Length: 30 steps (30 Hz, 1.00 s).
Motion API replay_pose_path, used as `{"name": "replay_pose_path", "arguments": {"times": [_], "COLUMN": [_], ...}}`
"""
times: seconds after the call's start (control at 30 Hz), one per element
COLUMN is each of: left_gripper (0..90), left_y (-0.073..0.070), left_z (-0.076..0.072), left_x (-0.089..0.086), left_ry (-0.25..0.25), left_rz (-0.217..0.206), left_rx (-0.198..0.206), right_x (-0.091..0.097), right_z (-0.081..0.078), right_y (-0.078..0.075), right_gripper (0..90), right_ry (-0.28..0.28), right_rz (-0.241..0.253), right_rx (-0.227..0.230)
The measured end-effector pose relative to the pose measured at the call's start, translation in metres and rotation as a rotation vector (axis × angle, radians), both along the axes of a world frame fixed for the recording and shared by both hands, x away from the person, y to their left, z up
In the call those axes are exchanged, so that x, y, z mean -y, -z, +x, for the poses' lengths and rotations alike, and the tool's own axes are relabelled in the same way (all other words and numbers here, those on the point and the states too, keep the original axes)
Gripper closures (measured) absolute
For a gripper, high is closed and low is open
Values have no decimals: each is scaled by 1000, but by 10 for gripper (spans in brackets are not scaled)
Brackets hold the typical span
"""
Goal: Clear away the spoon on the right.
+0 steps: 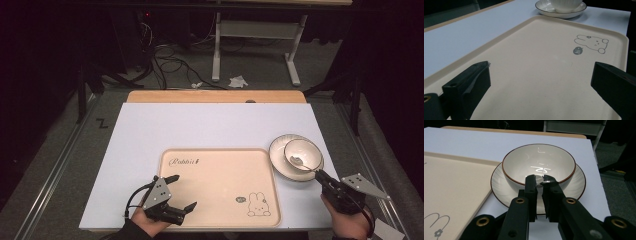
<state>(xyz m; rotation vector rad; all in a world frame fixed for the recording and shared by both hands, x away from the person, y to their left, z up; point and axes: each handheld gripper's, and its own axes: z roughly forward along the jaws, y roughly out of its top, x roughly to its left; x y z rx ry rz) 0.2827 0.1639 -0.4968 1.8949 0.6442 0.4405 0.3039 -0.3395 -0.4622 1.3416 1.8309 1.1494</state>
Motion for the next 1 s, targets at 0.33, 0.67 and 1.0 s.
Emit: {"name": "replay_pose_path", "arguments": {"times": [0.33,0.67,1.0], "left_gripper": [31,31,31], "left_y": [0,0,0], "left_z": [0,-1,0], "left_x": [0,0,0], "left_ry": [2,2,1], "left_rz": [1,3,4], "left_rx": [1,3,4], "right_x": [0,0,0], "right_z": [-1,-2,-3], "right_y": [-1,-4,-7], "right_gripper": [840,840,840], "right_ry": [5,4,1], "right_rz": [-16,-32,-39], "right_rx": [13,51,81]}}
